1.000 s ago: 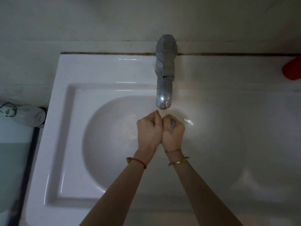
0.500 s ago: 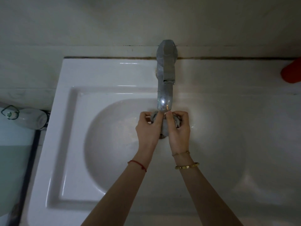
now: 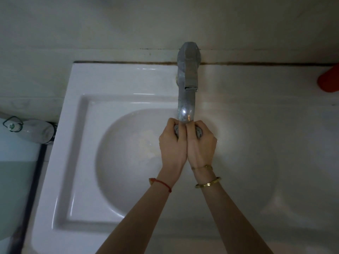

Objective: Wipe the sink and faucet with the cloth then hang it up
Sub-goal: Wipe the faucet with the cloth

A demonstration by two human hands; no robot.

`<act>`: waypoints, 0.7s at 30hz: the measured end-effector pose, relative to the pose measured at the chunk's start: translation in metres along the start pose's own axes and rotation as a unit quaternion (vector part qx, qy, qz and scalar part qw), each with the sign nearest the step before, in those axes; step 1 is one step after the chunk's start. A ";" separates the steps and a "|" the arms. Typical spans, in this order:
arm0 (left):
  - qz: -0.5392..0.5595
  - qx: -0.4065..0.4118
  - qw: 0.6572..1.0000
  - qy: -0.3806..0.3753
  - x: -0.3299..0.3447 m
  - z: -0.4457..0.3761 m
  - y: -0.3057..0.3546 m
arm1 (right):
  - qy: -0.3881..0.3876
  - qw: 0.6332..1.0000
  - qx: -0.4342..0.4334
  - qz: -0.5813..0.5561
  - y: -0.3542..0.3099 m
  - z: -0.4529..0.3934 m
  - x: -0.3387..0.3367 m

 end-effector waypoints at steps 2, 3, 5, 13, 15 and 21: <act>-0.006 0.005 1.000 0.001 -0.001 -0.002 -0.001 | 0.006 1.000 -0.001 -0.016 0.000 -0.001 0.003; -0.005 0.005 1.000 -0.003 -0.001 -0.004 -0.002 | 0.008 1.000 0.003 -0.030 0.001 -0.001 0.004; 0.000 0.003 1.000 -0.008 -0.001 -0.006 -0.005 | 0.004 0.999 0.011 -0.053 0.004 -0.002 0.006; -0.026 -0.007 0.999 -0.025 -0.001 -0.006 -0.016 | -0.025 0.997 0.028 -0.072 0.023 -0.002 0.008; -0.039 -0.006 0.999 -0.035 -0.001 -0.005 -0.021 | -0.044 0.998 0.012 -0.053 0.024 -0.002 0.008; -0.052 0.047 0.995 -0.070 -0.002 0.000 -0.019 | -0.094 0.993 -0.058 -0.027 0.024 0.000 -0.001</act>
Point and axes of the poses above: each hand's wrist, its own z-axis away from the middle knuckle, its own x-axis out of the palm, y = z × x, the point moved 3 cm from there along -z, towards the middle knuckle, and after that the axes turned 14 degrees about -z, right-handed, at the moved point
